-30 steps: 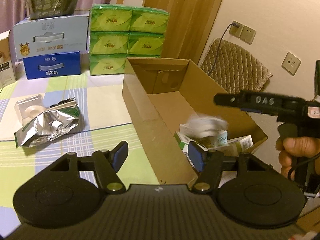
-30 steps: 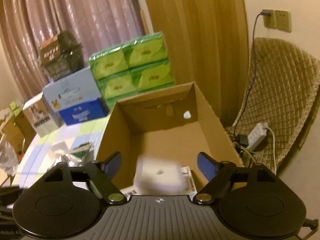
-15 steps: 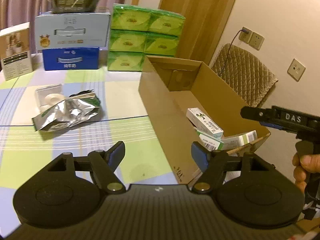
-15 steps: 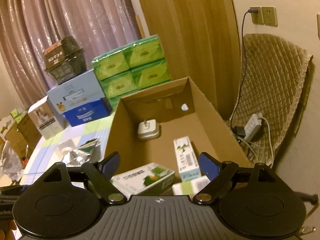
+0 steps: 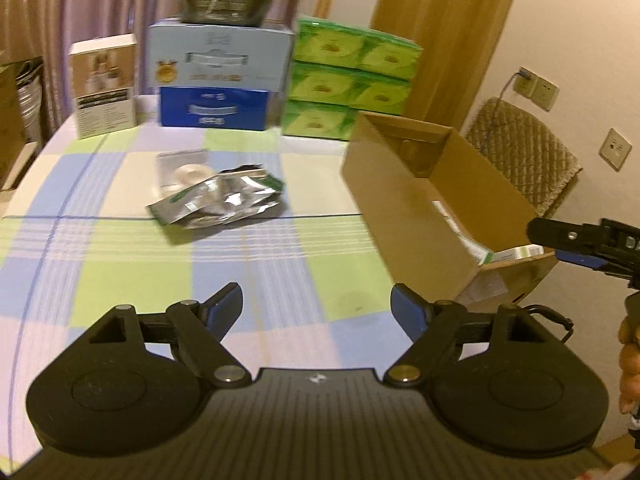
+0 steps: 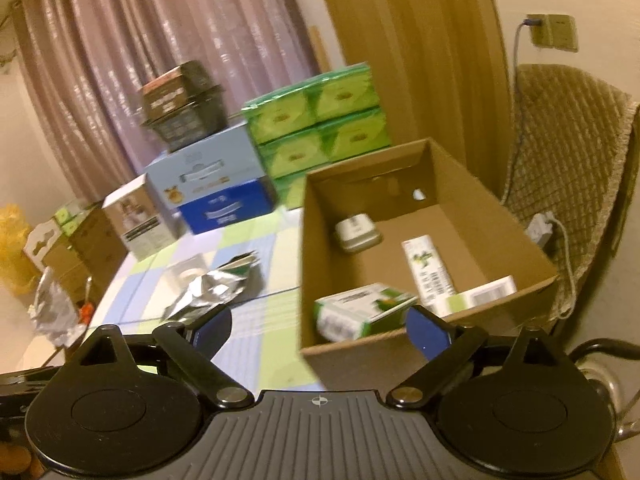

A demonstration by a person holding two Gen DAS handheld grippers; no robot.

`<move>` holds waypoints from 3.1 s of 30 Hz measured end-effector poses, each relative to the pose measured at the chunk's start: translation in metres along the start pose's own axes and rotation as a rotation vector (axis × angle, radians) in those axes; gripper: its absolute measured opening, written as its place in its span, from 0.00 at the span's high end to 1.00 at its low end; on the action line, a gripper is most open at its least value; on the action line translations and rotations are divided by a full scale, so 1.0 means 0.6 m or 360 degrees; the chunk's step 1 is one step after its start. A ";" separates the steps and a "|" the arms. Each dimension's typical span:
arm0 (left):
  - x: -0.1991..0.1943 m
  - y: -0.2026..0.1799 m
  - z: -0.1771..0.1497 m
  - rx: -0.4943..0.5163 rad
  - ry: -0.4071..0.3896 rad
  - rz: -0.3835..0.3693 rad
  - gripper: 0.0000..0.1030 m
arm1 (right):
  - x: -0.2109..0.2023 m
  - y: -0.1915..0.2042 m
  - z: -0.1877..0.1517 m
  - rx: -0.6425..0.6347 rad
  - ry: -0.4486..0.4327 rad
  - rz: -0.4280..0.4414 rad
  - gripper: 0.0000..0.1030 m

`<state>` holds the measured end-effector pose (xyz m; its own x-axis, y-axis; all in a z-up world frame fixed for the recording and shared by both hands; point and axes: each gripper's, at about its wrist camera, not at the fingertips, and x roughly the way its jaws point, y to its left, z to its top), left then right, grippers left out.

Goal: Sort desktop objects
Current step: 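Withdraw both tools from the cardboard box back over the table, then move both tools down toward the silver foil bag and white spoon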

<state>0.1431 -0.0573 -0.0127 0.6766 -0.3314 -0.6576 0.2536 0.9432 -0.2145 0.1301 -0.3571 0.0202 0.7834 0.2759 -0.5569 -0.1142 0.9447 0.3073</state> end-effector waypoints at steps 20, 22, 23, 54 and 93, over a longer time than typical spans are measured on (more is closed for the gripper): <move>-0.094 0.127 -0.031 -0.0054 -0.0043 0.0180 0.16 | 0.002 0.134 -0.054 -0.0286 0.0105 0.0172 0.03; -0.097 0.130 -0.029 -0.0019 -0.0041 0.0189 0.16 | 0.003 0.140 -0.055 -0.0316 0.0104 0.0186 0.03; -0.098 0.131 -0.027 0.0003 -0.0040 0.0198 0.16 | 0.003 0.143 -0.057 -0.0332 0.0103 0.0191 0.02; 0.036 0.110 0.069 0.1050 0.0239 0.0150 0.12 | 0.155 0.237 -0.035 -0.1604 0.0271 0.0447 0.02; 0.428 0.119 0.097 0.1667 0.0376 0.0049 0.42 | 0.536 0.236 -0.002 -0.2461 0.0603 0.0525 0.02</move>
<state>0.3750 -0.0764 -0.1547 0.5707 -0.1894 -0.7990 0.7809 0.4260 0.4568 0.3653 -0.1343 -0.1162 0.4415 0.2956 -0.8472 -0.8919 0.0413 -0.4504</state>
